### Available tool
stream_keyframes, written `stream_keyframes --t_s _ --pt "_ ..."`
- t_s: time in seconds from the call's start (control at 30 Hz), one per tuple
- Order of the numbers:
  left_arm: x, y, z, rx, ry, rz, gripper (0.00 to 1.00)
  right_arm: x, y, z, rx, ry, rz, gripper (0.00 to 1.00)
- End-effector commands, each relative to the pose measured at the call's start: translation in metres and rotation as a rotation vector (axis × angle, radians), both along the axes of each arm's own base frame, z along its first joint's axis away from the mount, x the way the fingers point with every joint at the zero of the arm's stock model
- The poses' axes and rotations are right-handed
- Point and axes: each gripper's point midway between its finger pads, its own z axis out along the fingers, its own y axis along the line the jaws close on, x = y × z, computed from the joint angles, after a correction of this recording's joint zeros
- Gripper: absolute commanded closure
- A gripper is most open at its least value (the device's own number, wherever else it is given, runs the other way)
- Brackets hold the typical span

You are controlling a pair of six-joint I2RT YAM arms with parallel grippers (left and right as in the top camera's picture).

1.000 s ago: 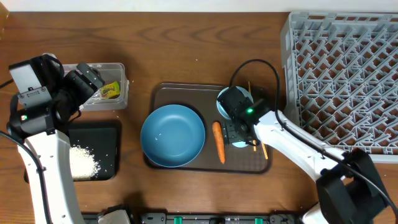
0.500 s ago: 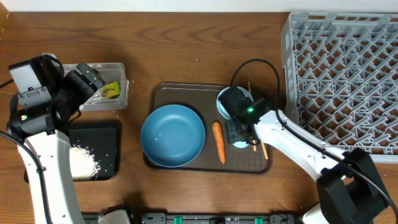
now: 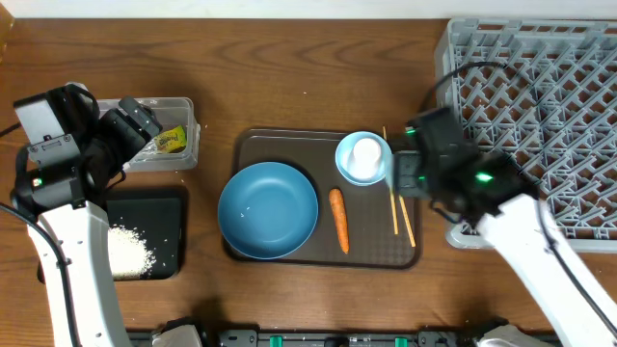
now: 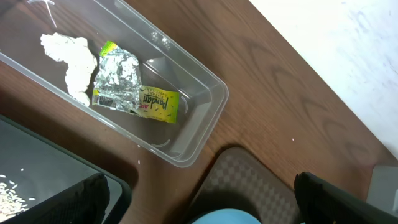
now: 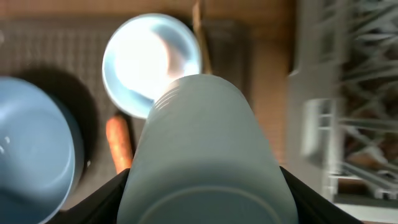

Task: Sort waste into correct bins and load items into the dishwasher rack
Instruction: 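Carry the cup with the right gripper and place it in the rack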

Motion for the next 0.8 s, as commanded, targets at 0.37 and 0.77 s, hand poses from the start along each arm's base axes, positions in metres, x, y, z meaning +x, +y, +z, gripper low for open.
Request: stream_keyframes --t_s 0.37,0.77 --pt "0.000 0.000 -0.003 -0.002 0.005 -0.007 0.02 0.026 -0.177 0.054 -0.015 -0.197 -0.472 0.46" --pt "0.000 0.000 -0.003 -0.002 0.005 -0.007 0.02 0.041 -0.265 0.065 0.008 -0.324 -0.703 0.45"
